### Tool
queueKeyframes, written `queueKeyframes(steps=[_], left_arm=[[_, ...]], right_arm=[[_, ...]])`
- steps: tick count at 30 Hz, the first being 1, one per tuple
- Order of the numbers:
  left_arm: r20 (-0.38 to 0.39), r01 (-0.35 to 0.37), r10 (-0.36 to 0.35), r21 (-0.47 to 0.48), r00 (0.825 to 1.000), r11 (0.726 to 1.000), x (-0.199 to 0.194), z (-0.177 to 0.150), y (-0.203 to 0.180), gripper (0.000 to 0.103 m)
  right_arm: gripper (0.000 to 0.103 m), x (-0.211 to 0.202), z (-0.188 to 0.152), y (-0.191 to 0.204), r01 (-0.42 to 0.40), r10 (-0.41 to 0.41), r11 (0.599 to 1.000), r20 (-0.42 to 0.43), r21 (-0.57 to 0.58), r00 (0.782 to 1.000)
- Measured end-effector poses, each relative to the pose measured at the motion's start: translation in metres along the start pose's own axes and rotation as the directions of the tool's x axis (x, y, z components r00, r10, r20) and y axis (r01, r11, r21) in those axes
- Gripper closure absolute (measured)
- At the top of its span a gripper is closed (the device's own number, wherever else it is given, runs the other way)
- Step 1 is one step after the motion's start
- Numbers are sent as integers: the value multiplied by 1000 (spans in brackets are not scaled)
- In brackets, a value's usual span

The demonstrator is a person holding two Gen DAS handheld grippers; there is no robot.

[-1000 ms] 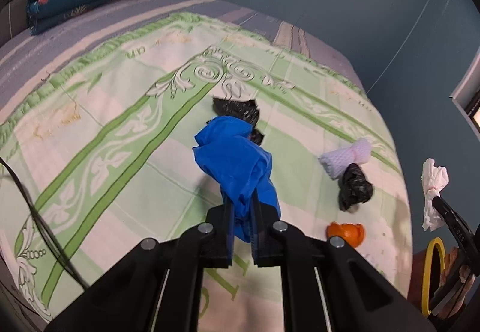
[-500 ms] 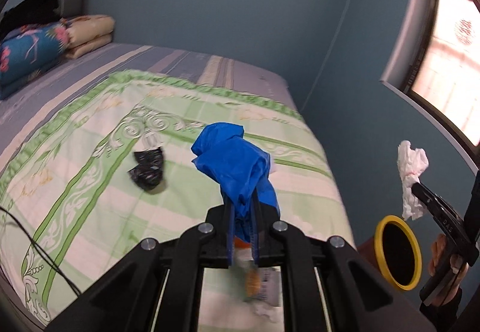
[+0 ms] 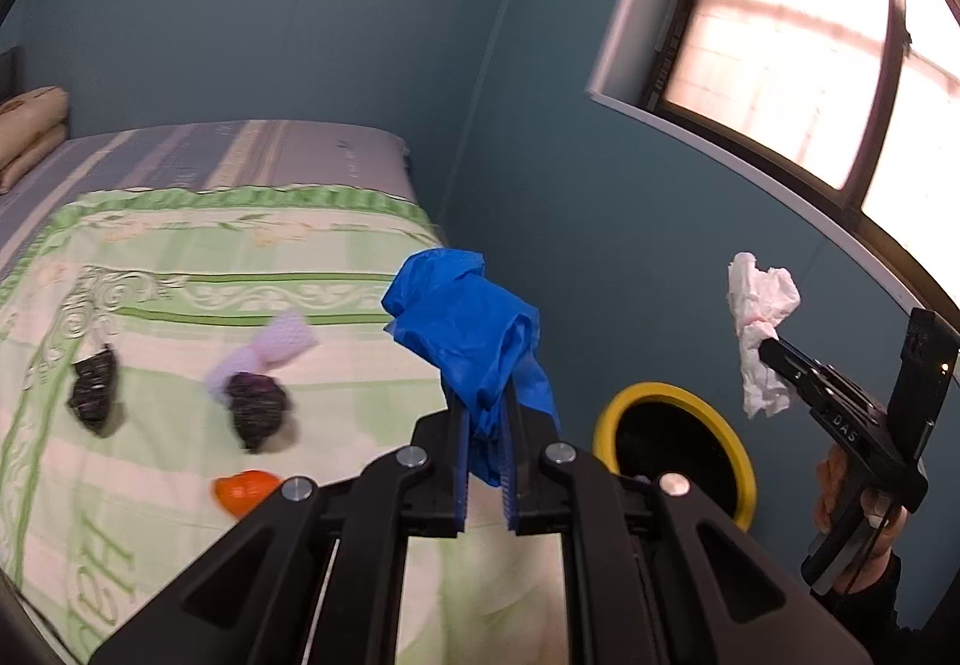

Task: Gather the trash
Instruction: 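Carry the blue glove and white tissue with both tools over the yellow bin, then open the left tool to drop the glove while the right tool drops the tissue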

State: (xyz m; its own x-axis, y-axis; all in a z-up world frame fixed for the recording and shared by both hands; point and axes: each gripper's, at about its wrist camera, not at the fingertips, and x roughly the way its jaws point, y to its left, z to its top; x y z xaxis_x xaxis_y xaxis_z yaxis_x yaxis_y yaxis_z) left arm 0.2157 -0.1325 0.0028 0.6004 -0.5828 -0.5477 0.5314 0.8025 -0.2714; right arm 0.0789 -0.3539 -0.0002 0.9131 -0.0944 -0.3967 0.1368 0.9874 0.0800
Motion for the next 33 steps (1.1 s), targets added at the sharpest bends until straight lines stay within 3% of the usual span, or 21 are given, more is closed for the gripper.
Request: queueKeyframes(steps=[5, 13, 22, 33], left_arm=[[-63, 77, -74, 49, 995, 996, 46, -4, -42, 96], [-170, 172, -155, 87, 973, 981, 116, -22, -93, 96], [-287, 222, -185, 102, 940, 970, 185, -50, -134, 96], [-376, 275, -225, 83, 899, 958, 231, -77, -165, 95]], right_arm=[[91, -7, -16, -38, 68, -68, 997, -23, 38, 997], [91, 4, -51, -84, 113, -103, 988, -101, 102, 990], [91, 22, -84, -110, 135, -107, 979, -177, 151, 978], [90, 34, -110, -130, 158, -113, 970, -230, 186, 967]])
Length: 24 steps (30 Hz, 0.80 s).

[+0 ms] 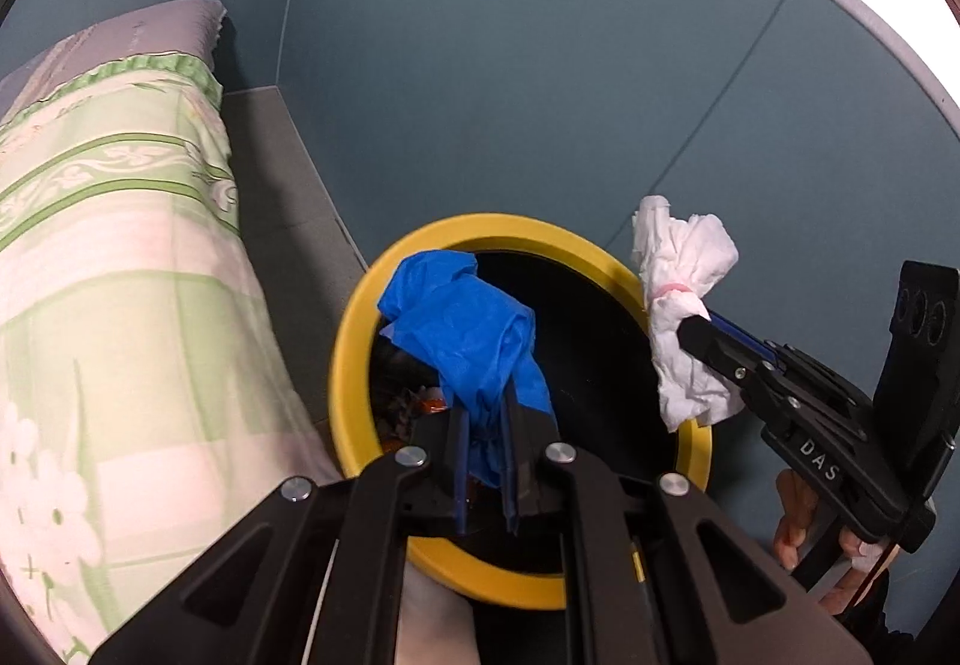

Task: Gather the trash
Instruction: 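Open the left tool to drop the glove while the right tool drops the tissue, then move both tools back over the remaining trash on the bed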

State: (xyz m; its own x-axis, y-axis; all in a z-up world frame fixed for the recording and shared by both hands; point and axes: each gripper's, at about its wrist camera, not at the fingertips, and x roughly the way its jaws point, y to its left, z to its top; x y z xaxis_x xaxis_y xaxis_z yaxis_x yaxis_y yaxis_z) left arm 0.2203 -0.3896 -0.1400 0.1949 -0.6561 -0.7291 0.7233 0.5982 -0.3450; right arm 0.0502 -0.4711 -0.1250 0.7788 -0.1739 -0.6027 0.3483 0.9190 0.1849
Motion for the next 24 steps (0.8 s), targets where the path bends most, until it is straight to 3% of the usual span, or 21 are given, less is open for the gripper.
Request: queueKeyframes(steps=[6, 8, 12, 13, 19, 24], left_arm=[[-11, 16, -16, 4, 1000, 1000, 10, 0, -8, 95], [-11, 32, -32, -7, 999, 999, 10, 1, -7, 89], [12, 25, -25, -25, 1000, 999, 4, 3, -5, 64], [21, 21, -21, -32, 1000, 999, 1, 3, -4, 56], [74, -5, 10, -73, 997, 997, -18, 6, 8, 32], [127, -45, 58, -104, 990, 994, -42, 10, 24, 20]], right_arm=[[89, 6, -1, -3, -11, 11, 1000, -11, 9, 1000], [86, 9, 1, -4, -2, 2, 1000, -9, 17, 1000], [66, 11, 1, -7, 2, -1, 1000, -7, 31, 1000], [66, 11, 1, -8, 6, -6, 999, -6, 39, 1000], [62, 4, 1, -11, 16, -16, 998, 6, 55, 1000], [54, -9, 3, -3, 9, -11, 999, 43, 38, 999]])
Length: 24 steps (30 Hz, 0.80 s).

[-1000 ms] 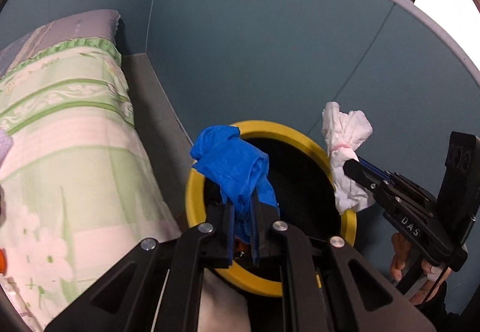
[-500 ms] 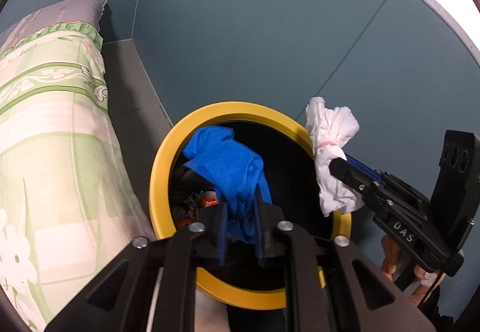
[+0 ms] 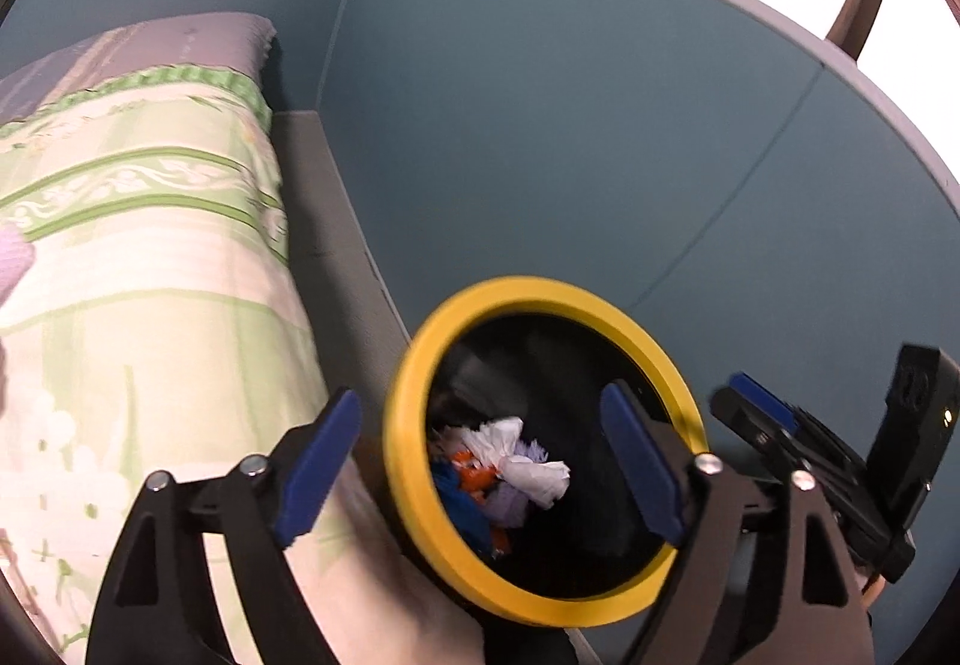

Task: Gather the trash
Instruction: 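Move both tools back over the remaining trash on the bed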

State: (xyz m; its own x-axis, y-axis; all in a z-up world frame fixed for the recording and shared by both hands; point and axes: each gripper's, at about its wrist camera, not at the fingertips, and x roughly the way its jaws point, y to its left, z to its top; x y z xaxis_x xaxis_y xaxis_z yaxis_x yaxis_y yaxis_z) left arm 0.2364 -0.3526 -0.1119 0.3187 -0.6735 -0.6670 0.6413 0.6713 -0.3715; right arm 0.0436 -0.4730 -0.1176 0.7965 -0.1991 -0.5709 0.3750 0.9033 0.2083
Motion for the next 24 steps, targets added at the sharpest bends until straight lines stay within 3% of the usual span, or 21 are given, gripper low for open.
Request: queueKeyframes(steps=[7, 14, 22, 24], left_arm=[[77, -69, 72, -36, 994, 997, -45, 12, 28, 14], [142, -142, 153, -85, 978, 986, -99, 12, 58, 9], [213, -217, 253, -178, 944, 960, -180, -3, 122, 8], [225, -254, 302, -217, 927, 942, -201, -8, 143, 8]], right_arm=[[40, -20, 9, 29, -21, 24, 998, 53, -58, 998], [28, -32, 15, 80, -85, 96, 986, 78, -140, 992], [20, -38, 11, 154, -207, 227, 947, 54, -246, 972], [20, -41, 9, 173, -238, 257, 935, 43, -263, 965]])
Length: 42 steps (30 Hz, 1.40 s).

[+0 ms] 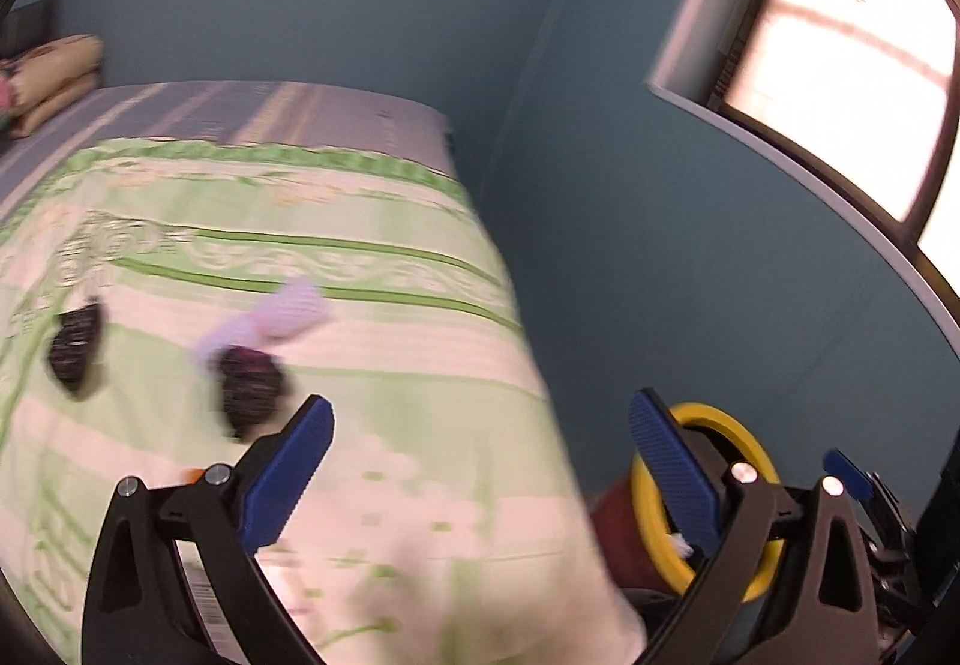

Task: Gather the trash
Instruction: 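Move both tools back over the remaining trash on the bed, then grasp the black plastic bag with the left tool while the right tool grasps a white tissue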

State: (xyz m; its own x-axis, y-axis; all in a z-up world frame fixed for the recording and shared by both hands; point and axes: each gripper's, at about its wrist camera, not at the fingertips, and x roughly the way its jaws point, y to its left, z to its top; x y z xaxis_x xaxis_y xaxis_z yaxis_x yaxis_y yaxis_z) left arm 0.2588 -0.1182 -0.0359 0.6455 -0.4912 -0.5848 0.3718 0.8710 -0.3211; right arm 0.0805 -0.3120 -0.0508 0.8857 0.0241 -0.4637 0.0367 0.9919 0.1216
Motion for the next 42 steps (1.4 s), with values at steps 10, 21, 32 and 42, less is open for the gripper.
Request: queueKeyframes(steps=[10, 21, 32, 42], left_arm=[[48, -176, 182, -111, 982, 978, -42, 11, 113, 8], [-10, -305, 309, -195, 951, 932, -36, -10, 208, 8], [-115, -381, 363, -275, 925, 883, 9, -25, 284, 8], [-166, -463, 436, -204, 884, 862, 56, -11, 314, 8]], right_arm=[[19, 21, -8, 100, -187, 181, 976, -62, -116, 982], [19, 74, -55, 185, -350, 302, 919, -245, -182, 921], [19, 134, -93, 232, -409, 286, 871, -395, -274, 873], [24, 171, -100, 243, -426, 260, 855, -468, -296, 845]])
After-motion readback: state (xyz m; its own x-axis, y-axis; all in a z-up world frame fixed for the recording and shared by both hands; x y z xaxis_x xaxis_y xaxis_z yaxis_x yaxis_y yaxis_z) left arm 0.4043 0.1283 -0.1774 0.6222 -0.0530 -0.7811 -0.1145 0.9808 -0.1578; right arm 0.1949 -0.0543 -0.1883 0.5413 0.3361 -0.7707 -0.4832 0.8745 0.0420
